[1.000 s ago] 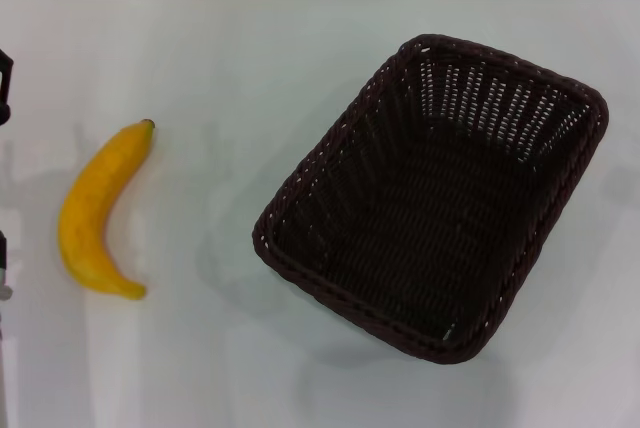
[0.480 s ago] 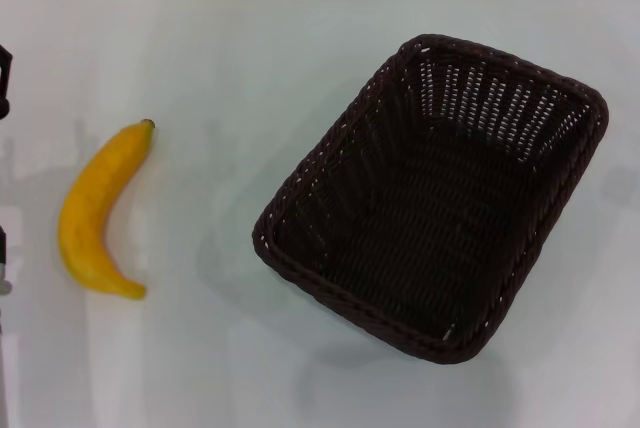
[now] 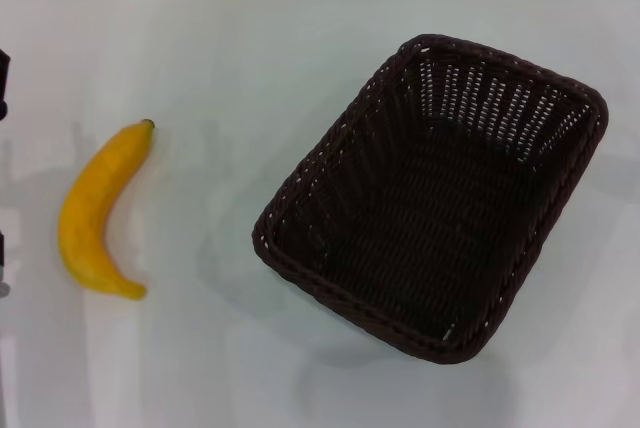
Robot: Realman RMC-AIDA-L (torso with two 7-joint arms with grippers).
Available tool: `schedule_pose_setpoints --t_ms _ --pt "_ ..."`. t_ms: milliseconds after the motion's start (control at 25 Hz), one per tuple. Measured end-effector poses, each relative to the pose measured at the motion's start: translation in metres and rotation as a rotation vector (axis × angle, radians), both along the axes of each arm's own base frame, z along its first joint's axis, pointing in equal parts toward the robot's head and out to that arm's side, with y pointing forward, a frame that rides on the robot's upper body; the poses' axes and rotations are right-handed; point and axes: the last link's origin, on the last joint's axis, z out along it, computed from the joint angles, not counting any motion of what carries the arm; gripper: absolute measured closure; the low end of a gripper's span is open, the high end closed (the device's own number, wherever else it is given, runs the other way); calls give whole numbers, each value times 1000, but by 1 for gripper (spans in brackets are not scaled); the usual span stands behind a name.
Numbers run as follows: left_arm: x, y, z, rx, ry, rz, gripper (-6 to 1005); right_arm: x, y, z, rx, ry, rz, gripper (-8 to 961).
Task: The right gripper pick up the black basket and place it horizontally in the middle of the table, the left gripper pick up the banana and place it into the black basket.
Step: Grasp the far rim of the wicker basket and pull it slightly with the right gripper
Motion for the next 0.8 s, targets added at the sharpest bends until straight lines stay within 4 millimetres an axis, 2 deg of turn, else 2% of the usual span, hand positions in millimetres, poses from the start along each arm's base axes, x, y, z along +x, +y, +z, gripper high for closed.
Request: schedule_pose_setpoints --t_ms 320,560,800 --pt "-2 0 2 9 -2 8 119 -34 26 21 -154 -25 30 159" --pt "0 1 3 11 -2 1 119 -71 49 46 -319 -3 -6 164" --pt "0 1 3 16 -3 -1 120 -107 64 47 -550 -50 -29 169"
